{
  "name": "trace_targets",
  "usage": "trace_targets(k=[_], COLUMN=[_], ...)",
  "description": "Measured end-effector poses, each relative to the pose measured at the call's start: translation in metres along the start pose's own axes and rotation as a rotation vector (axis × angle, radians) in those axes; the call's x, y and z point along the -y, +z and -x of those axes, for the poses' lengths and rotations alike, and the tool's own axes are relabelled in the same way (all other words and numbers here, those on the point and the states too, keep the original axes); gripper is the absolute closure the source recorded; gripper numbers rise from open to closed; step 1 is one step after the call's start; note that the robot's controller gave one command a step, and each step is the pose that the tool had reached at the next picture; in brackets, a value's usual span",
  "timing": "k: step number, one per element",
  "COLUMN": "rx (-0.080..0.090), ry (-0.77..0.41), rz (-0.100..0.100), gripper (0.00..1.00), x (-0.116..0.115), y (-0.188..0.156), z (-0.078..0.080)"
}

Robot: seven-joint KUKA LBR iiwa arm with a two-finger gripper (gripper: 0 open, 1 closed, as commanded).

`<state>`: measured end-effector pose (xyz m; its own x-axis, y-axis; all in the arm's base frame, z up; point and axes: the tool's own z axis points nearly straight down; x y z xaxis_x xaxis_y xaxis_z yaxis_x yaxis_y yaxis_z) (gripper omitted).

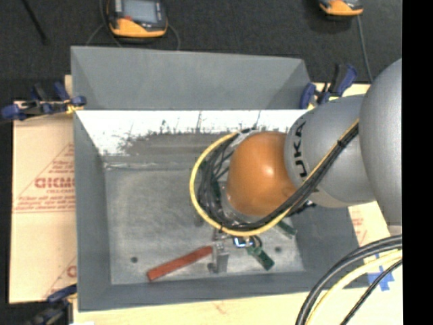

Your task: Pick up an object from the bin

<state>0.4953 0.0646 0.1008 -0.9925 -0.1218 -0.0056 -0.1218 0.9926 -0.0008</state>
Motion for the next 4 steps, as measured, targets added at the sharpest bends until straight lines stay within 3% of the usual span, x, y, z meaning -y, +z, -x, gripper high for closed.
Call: trace_targets(k=[1,2,3,4], rx=[0.001,0.018,0.006,0.002], ry=[-0.142,-0.350,-0.345,-0.343], rz=[0.003,0.001,0.001,0.002], gripper=[0.00,0.00,0.00,1.00], x=[-0.048,-0.034,-0.034,-0.034], y=[0.001,0.027,0.026,0.027], z=[0.003,-0.011,-0.008,-0.009])
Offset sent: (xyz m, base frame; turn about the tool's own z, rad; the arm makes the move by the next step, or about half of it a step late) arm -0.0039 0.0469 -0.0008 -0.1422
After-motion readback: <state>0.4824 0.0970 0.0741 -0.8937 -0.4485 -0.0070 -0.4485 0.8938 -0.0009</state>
